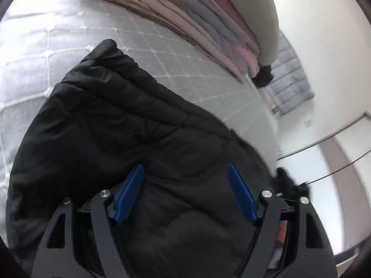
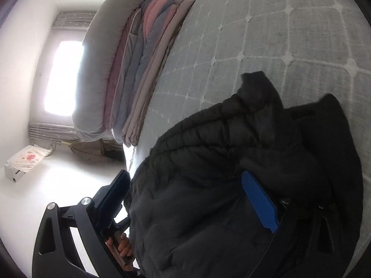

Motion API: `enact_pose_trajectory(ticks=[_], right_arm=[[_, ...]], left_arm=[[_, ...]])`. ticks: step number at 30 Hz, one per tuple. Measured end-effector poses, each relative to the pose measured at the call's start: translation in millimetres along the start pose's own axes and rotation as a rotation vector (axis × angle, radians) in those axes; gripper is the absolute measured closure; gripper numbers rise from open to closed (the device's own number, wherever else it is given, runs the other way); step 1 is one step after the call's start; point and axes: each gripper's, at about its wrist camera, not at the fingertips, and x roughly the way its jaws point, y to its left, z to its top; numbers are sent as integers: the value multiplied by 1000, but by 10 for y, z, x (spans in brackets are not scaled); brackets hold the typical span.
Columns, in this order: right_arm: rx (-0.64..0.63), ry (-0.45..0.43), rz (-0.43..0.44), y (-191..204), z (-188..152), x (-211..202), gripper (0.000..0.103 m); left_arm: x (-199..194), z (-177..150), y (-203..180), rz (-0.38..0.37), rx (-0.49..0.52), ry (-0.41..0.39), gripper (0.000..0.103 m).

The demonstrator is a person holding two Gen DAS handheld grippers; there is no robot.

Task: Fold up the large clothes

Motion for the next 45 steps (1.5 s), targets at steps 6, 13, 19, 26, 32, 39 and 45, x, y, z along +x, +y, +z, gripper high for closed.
enact_pose_trajectory(ticks=[6,13,19,26,32,39,45], right_arm=[[-106,-25,85,376,-442,-481,9],[-127,-27,-51,174,-814,-728,7],[-321,40,9,860,-1344,-627,7],[-352,141,89,1221,-1842,-55,7],[-407,118,53,1279,-2147,15,7],[-393,50,53,1216,-2138,-31,7],[-487,29,-10,1407,-2151,-12,7]], left_arm=[[-326,-14,-102,-42,23,-60,32],[-1428,-284,179,-96,-30,-178,32],[-1996,-780,673,-123,-171,-159,31],[-1941,-1442,1144,-157,-367,-115,31],[-1688,-1637,1279,-226,-495,-108,31],[-1502,-1598,1244,-238,-541,-135,31],[-1311,-1592,1203,-235,-566,-140,30]])
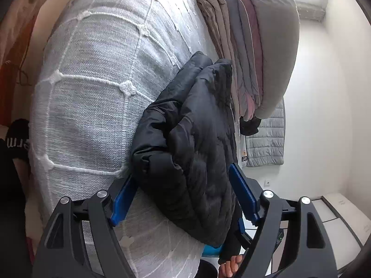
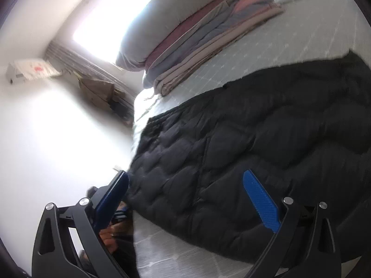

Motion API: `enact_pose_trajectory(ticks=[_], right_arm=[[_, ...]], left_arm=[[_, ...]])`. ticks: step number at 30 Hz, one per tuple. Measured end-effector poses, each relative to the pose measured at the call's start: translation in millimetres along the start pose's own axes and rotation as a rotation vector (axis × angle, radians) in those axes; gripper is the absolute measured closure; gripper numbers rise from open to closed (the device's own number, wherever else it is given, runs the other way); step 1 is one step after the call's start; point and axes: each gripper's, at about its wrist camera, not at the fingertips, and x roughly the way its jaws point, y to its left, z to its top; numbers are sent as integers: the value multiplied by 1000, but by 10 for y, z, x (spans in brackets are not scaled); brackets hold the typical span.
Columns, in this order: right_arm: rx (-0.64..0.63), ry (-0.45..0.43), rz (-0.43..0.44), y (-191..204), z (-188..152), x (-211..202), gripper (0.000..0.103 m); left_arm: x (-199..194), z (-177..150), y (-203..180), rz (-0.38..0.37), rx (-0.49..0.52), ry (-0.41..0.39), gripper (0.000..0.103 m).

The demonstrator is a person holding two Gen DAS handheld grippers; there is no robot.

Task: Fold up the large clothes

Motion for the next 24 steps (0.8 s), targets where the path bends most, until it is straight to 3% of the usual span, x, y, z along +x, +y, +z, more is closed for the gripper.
enact_pose_trajectory(ticks=[1,4,5,6,9,13,19,24], right_arm=[[2,8,19,11,4,24,7],[-33,4,-43,54,14,63,7],[-55,-3,-85,84,19,74,7],[-76,-11,-127,113,25,76,7],[-155,-32,-251,191,47,104,7],[-228,-58,-414,246,68,160,7],[-354,16,-618,222,121,534,8],[-438,73,-702,156,73,831,8]], left_arm=[[18,-7,-1,3,-1,-6,30],[46,-35,33,2,-14,-19,32],[51,-40,48,5,-15,-21,46],[66,-44,58,12,-8,-16,65],[89,-38,115,-14,-15,-6,81],[65,-54,37,-8,29,-27,87],[46,-48,-69,-26,42,-32,87],[-11,-85,-169,-48,76,-38,87]])
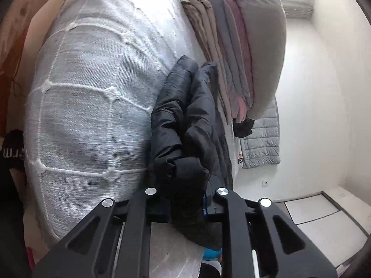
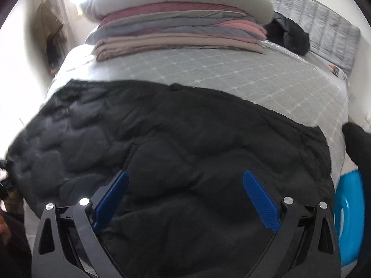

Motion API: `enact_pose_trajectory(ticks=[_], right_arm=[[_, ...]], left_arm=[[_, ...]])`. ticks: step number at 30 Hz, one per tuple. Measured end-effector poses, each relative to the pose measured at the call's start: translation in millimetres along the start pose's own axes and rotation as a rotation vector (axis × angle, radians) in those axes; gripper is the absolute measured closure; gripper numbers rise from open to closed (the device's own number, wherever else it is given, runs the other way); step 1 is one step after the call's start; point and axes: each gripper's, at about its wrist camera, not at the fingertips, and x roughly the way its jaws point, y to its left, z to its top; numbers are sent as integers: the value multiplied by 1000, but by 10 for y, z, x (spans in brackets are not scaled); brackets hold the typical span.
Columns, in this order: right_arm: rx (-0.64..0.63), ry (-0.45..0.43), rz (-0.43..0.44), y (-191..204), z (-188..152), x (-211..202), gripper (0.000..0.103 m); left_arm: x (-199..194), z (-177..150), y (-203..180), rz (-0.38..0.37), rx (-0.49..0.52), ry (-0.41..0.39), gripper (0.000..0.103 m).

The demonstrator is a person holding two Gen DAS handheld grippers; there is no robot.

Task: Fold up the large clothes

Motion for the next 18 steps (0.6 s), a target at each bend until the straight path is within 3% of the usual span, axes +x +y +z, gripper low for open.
enact_pose_trajectory(ticks=[4,9,11,13,16,18], right_arm=[[-73,95,-51,108,-68,295,7],[-13,78,9,-15,-65,220,7],[67,-3,165,-117,-8,-5,7],[194,-36,487,-269,43,-140,7],[471,51,904,-477,21,91,7],[579,98,1013,-522,-42,289,7]], left_arm=[[-15,6,-153,-28,42,1,87],[-20,7,-334,-49,85,5,87],[-25,15,-346,-47,91,5,87],[-29,30,-336,-44,92,5,87],[-32,37,-298,-47,79,2,87],[-34,38,-278,-48,75,0,87]])
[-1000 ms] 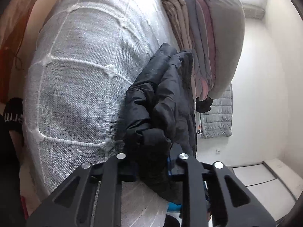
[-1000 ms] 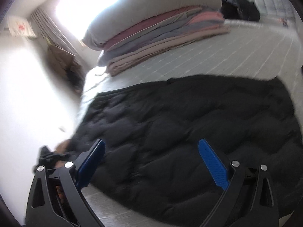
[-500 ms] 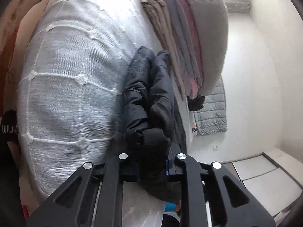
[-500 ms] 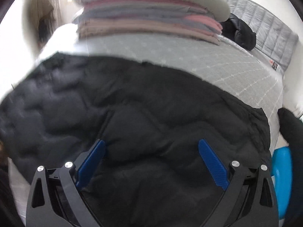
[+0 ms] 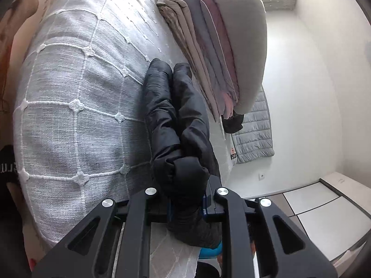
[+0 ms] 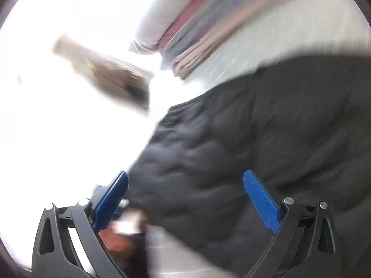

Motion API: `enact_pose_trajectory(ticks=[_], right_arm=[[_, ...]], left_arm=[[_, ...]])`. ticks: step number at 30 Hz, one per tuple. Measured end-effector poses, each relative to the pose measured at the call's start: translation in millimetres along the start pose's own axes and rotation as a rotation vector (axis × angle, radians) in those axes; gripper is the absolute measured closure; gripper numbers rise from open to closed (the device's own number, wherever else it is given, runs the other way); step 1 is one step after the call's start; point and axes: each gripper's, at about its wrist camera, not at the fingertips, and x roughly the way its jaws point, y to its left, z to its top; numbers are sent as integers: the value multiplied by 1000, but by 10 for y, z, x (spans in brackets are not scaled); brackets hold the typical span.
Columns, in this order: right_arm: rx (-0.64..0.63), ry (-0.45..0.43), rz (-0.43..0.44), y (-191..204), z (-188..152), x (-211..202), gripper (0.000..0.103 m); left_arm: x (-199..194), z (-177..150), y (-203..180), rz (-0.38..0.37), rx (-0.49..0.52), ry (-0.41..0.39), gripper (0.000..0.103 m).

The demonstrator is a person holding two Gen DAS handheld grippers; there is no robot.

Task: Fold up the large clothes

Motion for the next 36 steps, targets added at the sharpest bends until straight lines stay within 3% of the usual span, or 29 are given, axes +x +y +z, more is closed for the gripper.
enact_pose_trajectory(ticks=[4,9,13,15,16,19,21,24,31,36], right_arm=[[63,28,-63,-274,-46,169,7],[63,74,-143,-333,-80,310,7],[105,45,-30,-298,-35,136,7],[68,18,-51,-206,-6,23,7],[30,9,-96,-141,9,-18,7],[-198,-38,-447,111,67,-137,7],[-316,-48,-624,195,92,-132,7],[-399,-43,-763,207,202,-87,7],[-524,90,-1017,-153,221,431,6],[-510,103,-995,-213,183,326,6]], left_arm=[[-38,-35,-26,-5,13,3,87],[-43,-55,-164,-24,46,4,87],[-65,-65,-276,-29,76,6,87],[-64,-64,-326,-29,91,9,87],[-64,-66,-366,-28,100,9,87],[-55,-64,-486,-30,123,9,87],[-40,-81,-561,-30,140,10,87],[-16,-96,-700,-34,171,13,87],[26,-263,-1236,-47,301,27,87],[149,-426,-1603,-65,386,51,87]])
